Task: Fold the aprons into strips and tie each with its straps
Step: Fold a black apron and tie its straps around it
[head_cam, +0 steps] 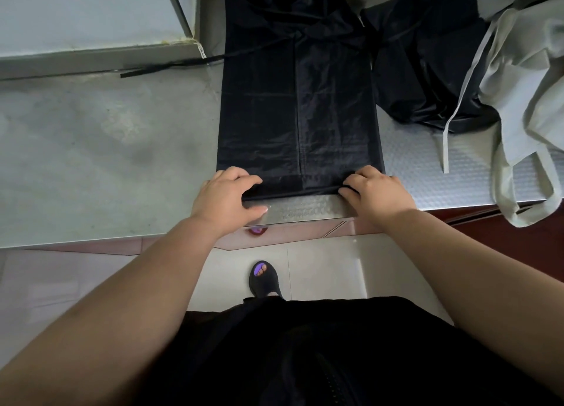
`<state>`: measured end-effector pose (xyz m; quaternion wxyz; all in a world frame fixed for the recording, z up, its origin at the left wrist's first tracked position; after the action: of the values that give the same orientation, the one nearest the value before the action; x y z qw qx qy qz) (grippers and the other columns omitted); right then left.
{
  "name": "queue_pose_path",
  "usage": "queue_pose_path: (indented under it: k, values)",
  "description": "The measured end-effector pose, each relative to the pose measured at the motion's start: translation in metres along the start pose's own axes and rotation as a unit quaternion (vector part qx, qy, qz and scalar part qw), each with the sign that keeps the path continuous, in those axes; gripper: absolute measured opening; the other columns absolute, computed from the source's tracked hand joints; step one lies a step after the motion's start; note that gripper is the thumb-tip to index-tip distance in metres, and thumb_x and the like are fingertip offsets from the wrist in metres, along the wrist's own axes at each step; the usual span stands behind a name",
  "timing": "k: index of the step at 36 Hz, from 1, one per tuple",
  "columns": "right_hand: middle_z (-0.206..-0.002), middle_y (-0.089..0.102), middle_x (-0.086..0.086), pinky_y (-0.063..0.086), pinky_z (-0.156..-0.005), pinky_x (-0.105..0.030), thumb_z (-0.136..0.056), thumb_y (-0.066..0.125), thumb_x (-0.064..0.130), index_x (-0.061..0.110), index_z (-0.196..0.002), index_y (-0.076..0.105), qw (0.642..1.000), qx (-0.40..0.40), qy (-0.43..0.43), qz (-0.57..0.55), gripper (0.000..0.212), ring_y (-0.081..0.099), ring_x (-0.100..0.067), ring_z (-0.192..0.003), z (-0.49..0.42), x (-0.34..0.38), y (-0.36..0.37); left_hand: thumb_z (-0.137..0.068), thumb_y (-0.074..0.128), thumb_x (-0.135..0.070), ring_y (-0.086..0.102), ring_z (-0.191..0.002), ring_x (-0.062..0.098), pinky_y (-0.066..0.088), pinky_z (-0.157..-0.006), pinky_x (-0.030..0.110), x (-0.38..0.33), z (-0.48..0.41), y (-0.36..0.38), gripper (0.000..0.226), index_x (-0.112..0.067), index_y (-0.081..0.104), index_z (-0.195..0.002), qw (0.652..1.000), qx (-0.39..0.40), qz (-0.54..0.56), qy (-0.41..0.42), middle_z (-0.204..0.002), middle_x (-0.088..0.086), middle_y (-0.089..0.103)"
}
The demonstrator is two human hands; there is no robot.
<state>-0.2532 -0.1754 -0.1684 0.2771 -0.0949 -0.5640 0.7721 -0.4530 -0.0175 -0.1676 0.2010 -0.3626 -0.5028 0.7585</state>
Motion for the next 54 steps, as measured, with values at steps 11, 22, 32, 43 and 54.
queue_pose_path:
  k: [11,22,32,43,54]
  values:
    - [-0.122,0.055,-0.001,0.028,-0.096,-0.035,-0.091,0.052,0.039,0.029,-0.124,0.054,0.999,0.039,0.019,0.012,0.035,0.052,-0.024,-0.111,-0.016,-0.005,-0.021,-0.092,0.058,-0.029,0.057,-0.093,0.016,0.04,-0.079,0.024,0.021,-0.029,-0.024,0.022,-0.022,0.069,-0.11,0.985,0.049,0.14,-0.085,-0.104,-0.003,0.066]
    - [-0.097,0.056,-0.004,0.035,-0.071,-0.027,-0.084,0.068,0.032,0.015,-0.1,0.057,0.974,0.001,0.146,-0.175,0.026,0.048,-0.019,-0.085,-0.044,-0.024,-0.042,-0.092,0.058,-0.033,0.06,-0.089,0.025,0.042,-0.074,0.03,0.045,-0.054,-0.026,0.02,-0.02,0.067,-0.103,0.967,0.023,0.191,-0.167,-0.096,0.006,0.067]
    - [-0.113,0.058,-0.016,0.039,-0.074,-0.034,-0.092,0.057,0.021,0.011,-0.121,0.038,0.923,-0.075,0.263,-0.271,0.036,0.055,-0.035,-0.104,-0.044,-0.028,-0.025,-0.087,0.064,-0.034,0.061,-0.094,0.03,0.049,-0.081,0.037,0.048,-0.048,-0.018,0.026,-0.011,0.063,-0.099,0.94,-0.099,0.193,-0.262,-0.097,0.008,0.068]
    - [-0.144,0.039,-0.002,0.013,-0.107,-0.037,-0.093,0.047,0.02,0.031,-0.131,0.052,0.996,-0.037,0.036,0.075,0.04,0.032,-0.028,-0.128,-0.047,-0.021,-0.038,-0.077,0.049,0.01,0.058,-0.1,0.039,0.047,-0.087,0.045,0.02,-0.038,-0.01,0.045,-0.01,0.069,-0.112,0.984,-0.159,-0.044,0.064,-0.115,0.013,0.063]
    - [-0.133,0.052,0.001,0.02,-0.109,-0.034,-0.097,0.037,0.046,0.022,-0.124,0.057,0.999,0.012,-0.023,0.018,0.041,0.049,-0.02,-0.121,-0.051,-0.02,-0.029,-0.079,0.064,-0.055,0.039,-0.13,0.014,0.026,-0.11,0.034,0.018,-0.049,-0.017,0.065,-0.03,0.048,-0.136,0.999,0.016,-0.039,-0.002,-0.142,-0.012,0.042]
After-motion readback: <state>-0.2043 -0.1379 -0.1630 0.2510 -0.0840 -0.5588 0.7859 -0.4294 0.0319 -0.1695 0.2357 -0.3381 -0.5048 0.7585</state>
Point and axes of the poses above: each hand's wrist, its own z-axis away from the middle knuckle, its own y-axis out of the palm, x = y × z, the point moved 4 cm from there along -z, towards the middle knuckle
